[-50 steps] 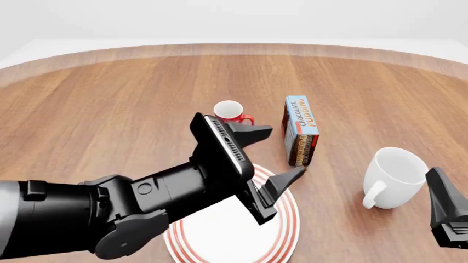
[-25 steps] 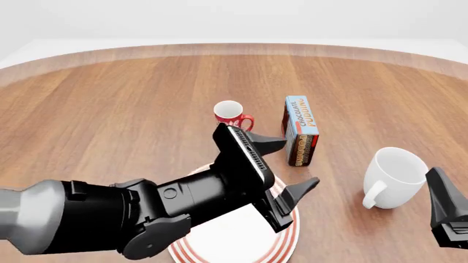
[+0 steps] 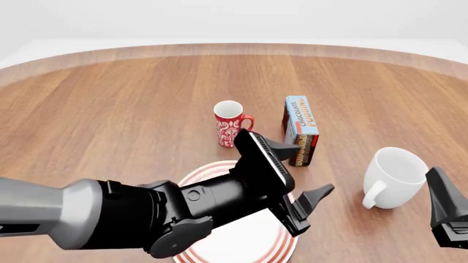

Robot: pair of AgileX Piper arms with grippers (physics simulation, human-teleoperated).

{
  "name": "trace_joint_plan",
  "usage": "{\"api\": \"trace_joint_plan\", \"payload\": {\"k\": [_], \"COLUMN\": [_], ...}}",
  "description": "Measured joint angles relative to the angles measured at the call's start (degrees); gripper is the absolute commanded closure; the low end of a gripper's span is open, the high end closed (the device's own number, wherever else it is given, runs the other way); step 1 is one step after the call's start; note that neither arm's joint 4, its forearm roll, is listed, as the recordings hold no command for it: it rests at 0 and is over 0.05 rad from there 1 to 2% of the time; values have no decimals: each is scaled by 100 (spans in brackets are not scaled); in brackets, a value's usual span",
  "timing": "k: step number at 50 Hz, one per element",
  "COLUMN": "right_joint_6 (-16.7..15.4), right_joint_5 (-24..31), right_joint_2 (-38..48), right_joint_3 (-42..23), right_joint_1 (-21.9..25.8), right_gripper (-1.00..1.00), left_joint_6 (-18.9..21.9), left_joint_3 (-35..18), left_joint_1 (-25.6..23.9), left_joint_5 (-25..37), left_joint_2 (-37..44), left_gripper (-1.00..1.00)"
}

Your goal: Pick up the white mug and put it on the plate, and put the chocolate pudding to the right of the plate.

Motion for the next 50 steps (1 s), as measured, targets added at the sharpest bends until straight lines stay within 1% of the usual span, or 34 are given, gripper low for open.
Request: {"api": "trace_joint_plan", "payload": {"k": [25,50], "right_joint_6": [11,16], "right_joint_5": [-7,-29], "right_joint_2": [0,0], "right_joint_3": [3,7], "right_joint_1": [4,14], "right_gripper": [-100,-100], "left_joint_6": [-214,-319], "left_joint_3": [-300,-735], "left_joint_1": [-205,-215], "left_joint_5": [-114,-31], "left_joint_2": [520,922], "left_gripper": [-100,-100]}}
